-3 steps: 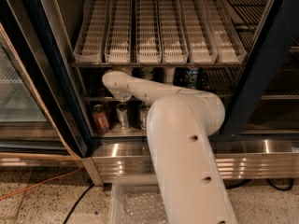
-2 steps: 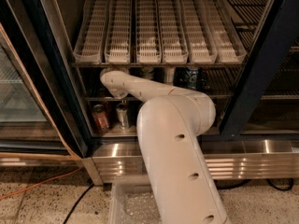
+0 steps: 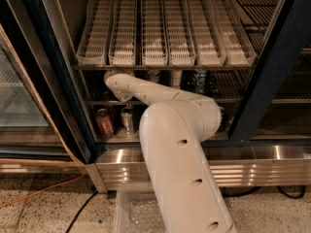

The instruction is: Pick coke can from middle shelf of fridge

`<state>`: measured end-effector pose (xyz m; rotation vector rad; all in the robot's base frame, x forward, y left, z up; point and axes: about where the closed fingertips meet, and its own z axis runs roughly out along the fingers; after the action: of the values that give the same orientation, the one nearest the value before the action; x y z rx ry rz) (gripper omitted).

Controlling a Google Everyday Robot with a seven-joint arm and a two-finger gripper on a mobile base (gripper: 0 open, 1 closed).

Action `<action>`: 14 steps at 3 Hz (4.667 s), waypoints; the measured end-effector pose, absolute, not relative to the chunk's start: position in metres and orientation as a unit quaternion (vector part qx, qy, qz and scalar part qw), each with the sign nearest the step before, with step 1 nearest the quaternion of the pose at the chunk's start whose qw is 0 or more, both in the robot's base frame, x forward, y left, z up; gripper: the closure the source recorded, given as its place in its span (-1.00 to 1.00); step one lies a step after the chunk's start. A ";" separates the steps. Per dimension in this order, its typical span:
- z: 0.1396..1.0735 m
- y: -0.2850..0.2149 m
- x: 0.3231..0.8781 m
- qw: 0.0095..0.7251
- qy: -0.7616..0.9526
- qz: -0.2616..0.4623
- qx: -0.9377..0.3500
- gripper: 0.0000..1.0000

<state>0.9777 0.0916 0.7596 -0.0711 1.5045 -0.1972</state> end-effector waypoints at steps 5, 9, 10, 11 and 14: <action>0.757 0.093 0.961 0.725 0.684 -0.076 -0.035 1.00; 0.789 0.124 0.870 0.751 0.658 0.027 -0.055 1.00; 0.788 0.121 0.851 0.746 0.663 0.038 -0.059 1.00; 0.784 0.107 0.827 0.724 0.686 0.043 -0.062 1.00; 0.768 0.084 0.792 0.685 0.723 0.064 -0.064 1.00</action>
Offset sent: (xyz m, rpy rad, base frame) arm 0.0000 0.0000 0.0000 0.0000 0.0000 0.0000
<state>0.7917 0.0838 0.7676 -0.1428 1.6199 0.1437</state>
